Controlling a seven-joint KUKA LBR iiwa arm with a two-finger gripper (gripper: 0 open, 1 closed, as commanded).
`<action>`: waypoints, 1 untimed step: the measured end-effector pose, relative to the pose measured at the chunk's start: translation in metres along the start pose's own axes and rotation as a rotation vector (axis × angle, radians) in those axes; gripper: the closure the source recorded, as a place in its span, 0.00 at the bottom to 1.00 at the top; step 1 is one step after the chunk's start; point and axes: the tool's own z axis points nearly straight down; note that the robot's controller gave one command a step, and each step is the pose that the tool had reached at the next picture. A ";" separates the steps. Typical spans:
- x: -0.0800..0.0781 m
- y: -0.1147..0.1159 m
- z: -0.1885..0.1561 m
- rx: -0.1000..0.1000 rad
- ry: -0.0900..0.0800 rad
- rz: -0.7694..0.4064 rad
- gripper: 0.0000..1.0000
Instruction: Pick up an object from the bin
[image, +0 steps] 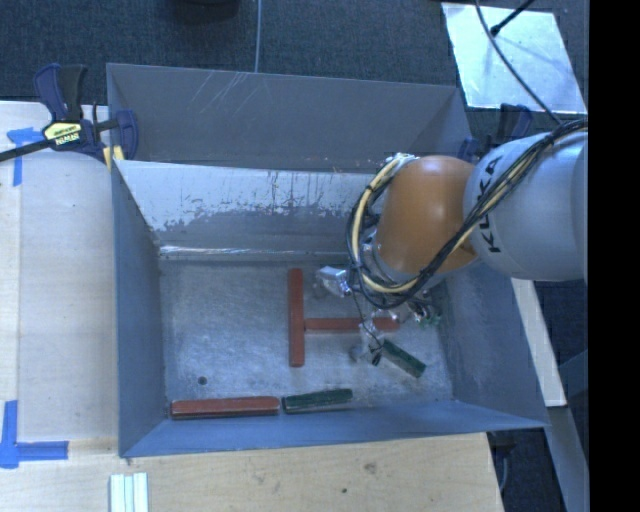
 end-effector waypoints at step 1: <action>-0.003 -0.002 -0.006 0.004 -0.009 0.000 1.00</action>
Offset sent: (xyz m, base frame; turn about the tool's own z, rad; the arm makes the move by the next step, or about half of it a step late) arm 0.0000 0.0000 0.0000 0.0000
